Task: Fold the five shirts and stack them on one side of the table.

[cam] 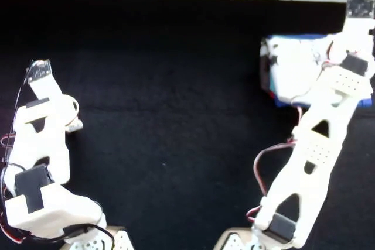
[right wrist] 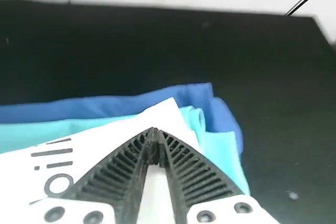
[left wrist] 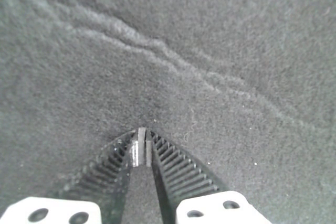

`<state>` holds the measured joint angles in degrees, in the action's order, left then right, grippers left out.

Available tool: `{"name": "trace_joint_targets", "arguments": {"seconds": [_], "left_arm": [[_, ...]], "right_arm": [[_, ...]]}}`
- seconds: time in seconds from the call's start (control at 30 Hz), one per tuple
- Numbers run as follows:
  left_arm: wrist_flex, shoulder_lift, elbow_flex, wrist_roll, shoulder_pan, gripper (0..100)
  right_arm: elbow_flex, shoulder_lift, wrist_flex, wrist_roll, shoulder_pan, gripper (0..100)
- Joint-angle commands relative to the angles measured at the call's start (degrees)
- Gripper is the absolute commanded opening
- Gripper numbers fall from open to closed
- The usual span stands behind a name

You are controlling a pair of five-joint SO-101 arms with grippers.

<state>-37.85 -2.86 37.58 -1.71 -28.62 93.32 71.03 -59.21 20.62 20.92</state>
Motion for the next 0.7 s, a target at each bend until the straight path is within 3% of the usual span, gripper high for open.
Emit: {"name": "trace_joint_targets", "arguments": {"seconds": [0.0,0.1,0.17,0.33,0.5,0.67], "left_arm": [[0.79,0.22,-1.80,-0.35,0.92,4],[-0.26,1.80,-2.07,-0.35,0.84,4],[-4.92,6.20,-3.21,-0.35,0.57,4],[-18.11,27.82,-6.55,-0.09,1.27,4],[-25.32,52.97,-3.74,0.18,4.09,4],[-25.93,73.71,9.27,8.97,6.64,4]], "right_arm": [[3.91,-11.03,-0.57,-9.76,1.71,0.6],[3.47,-17.89,-6.37,-19.43,2.07,0.6],[3.47,-22.37,-12.00,-21.80,1.27,0.6],[3.82,-32.57,-25.89,-21.80,-2.59,0.6],[3.56,-42.51,-42.42,-21.80,-9.10,0.6],[2.24,-52.70,-42.07,-22.07,-13.41,0.6]]}}
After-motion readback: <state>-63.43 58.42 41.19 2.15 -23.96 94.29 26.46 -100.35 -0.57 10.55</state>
